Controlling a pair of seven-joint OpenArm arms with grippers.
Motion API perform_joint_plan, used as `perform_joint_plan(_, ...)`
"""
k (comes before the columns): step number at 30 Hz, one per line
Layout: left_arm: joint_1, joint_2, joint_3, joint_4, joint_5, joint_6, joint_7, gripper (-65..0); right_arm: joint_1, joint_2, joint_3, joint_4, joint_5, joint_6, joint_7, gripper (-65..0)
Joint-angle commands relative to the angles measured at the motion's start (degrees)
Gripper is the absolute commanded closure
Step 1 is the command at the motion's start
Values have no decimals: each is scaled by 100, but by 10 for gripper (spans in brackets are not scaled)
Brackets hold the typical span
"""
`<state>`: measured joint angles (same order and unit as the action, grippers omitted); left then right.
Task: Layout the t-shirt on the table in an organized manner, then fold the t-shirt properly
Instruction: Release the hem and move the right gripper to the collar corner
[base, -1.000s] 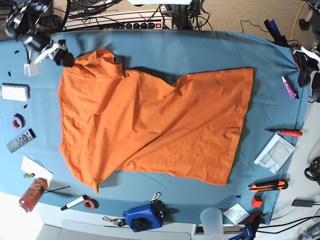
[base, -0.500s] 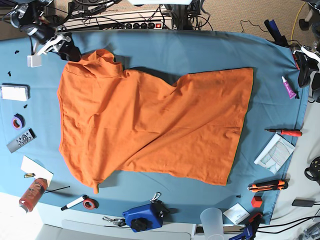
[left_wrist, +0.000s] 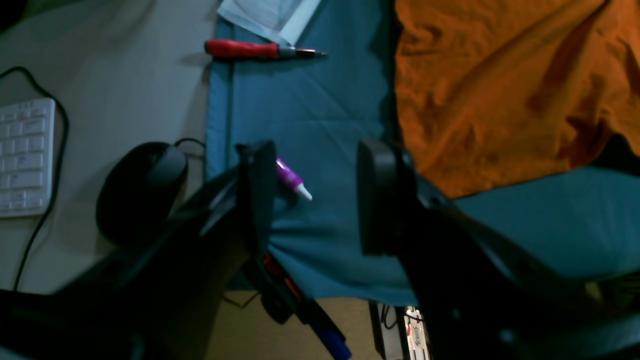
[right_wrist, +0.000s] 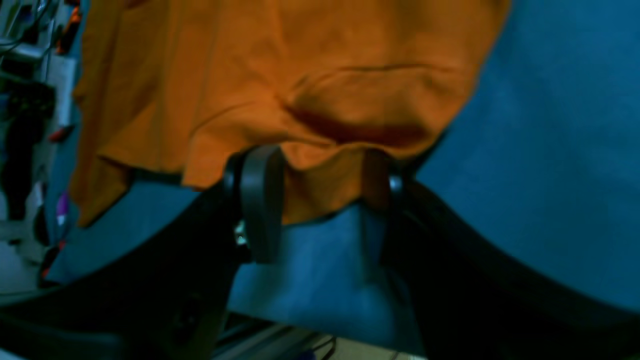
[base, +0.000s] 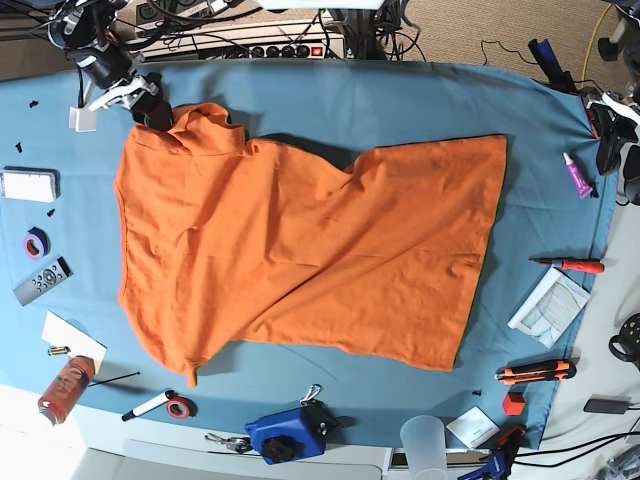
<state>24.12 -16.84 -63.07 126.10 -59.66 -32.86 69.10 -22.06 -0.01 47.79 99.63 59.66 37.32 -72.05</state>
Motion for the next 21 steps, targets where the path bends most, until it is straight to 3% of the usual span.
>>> perform_joint_plan(1,15,-96,-44,81,-111,-22,-164,-247,35,63,13,74,114,7,109,-260)
perform_joint_plan(9,17,-96,-44,81,-354,-157,-92,-247,111,63,-656,74,-365,-79,155,-247)
perform_joint_plan(13,17,-94,-44,81,-356,-153,-87,-246,125,63,-890,76,-590,-76,-76,-7)
perform_joint_plan(18,22,-90,-44,76,-463,-146,229,-246,76,68,-494,87,-234,96,-619,0)
perform_joint_plan(21,153,-7,-44,76,-1106,-151,610,-246,76,116,-61,87,-26,219,-795,0)
